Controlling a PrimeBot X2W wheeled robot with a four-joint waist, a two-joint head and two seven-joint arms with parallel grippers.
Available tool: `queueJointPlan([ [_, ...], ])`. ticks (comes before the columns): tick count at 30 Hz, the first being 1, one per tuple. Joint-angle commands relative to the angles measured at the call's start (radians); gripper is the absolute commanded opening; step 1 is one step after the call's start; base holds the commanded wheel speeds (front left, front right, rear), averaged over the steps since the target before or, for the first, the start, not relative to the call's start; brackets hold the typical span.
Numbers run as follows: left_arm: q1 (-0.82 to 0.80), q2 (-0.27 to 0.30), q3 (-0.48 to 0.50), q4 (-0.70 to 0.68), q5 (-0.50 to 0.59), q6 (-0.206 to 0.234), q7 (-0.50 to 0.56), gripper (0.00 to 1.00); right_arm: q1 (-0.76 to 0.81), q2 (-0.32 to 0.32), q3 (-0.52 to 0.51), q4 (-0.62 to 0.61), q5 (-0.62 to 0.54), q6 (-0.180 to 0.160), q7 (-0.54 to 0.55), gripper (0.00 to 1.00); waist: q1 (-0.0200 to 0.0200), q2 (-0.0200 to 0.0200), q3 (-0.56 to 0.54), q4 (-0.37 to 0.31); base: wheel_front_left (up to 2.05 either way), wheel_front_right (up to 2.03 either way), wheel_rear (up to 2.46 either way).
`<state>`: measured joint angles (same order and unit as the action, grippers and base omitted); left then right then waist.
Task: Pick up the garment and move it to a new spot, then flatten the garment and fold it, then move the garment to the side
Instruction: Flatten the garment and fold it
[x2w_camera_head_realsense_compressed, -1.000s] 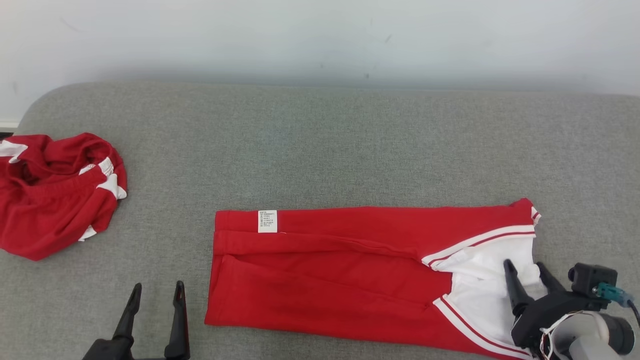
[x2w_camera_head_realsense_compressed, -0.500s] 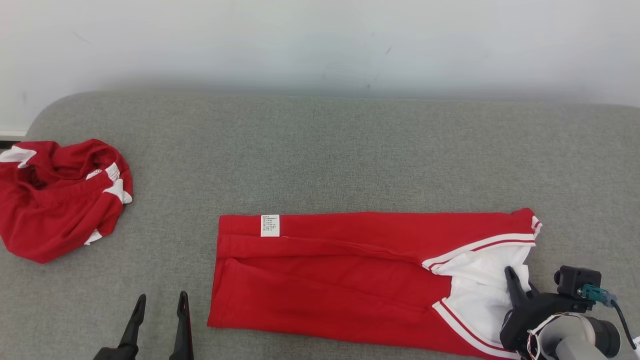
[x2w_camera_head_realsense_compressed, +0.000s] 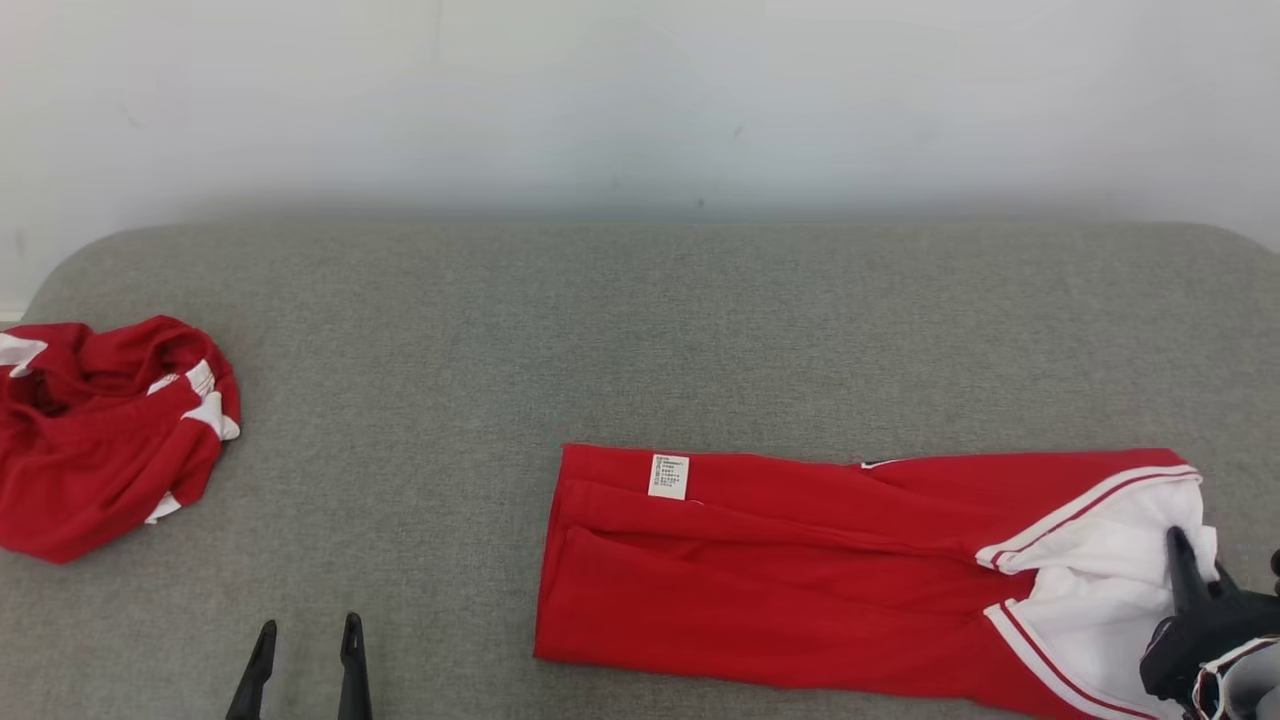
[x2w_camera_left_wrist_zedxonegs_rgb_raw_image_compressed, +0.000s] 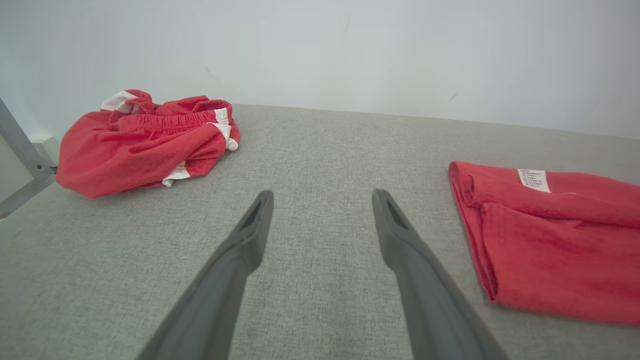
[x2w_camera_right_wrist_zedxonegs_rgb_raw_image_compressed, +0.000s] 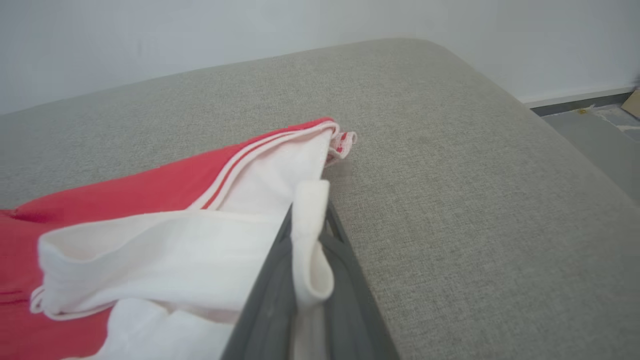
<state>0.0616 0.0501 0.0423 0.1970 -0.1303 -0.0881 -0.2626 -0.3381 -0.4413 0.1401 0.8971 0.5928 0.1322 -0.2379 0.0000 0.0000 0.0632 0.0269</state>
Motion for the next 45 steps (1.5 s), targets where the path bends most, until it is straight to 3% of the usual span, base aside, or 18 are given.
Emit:
queueJointPlan([
  [1,0.013,0.0,0.005,-0.007,0.003,0.004,-0.003,1.0,0.016,-0.004,-0.001,-0.017,0.009,-0.002,-0.005,0.0,0.0,0.0,-0.003,-0.012,0.0,0.0,0.0],
  [10,0.018,0.0,0.018,-0.001,-0.002,0.004,-0.003,1.0,0.048,0.055,0.038,-0.29,0.081,-0.002,0.07,0.0,0.0,0.0,-0.011,-0.037,0.0,0.0,0.0],
  [17,0.002,0.0,0.009,0.005,-0.012,0.001,-0.003,1.0,0.074,0.117,0.081,-0.502,0.112,-0.002,0.175,0.0,0.0,0.0,-0.014,-0.019,0.0,0.0,0.0],
  [23,-0.016,0.0,-0.004,0.015,-0.016,-0.004,-0.003,1.0,0.053,0.214,0.107,-0.626,0.096,-0.002,0.254,0.0,0.0,0.0,-0.003,0.019,0.0,0.0,0.0],
  [34,-0.056,0.0,-0.06,0.043,-0.026,-0.001,-0.003,1.0,-0.029,0.356,0.176,-0.57,0.011,-0.002,0.27,0.0,0.0,0.0,0.024,0.098,0.0,0.0,0.0],
  [45,-0.091,0.0,-0.128,0.068,-0.048,0.008,-0.003,1.0,-0.115,0.39,0.281,-0.375,-0.017,-0.002,0.196,0.0,0.0,0.0,0.044,0.158,0.0,0.0,0.0],
])
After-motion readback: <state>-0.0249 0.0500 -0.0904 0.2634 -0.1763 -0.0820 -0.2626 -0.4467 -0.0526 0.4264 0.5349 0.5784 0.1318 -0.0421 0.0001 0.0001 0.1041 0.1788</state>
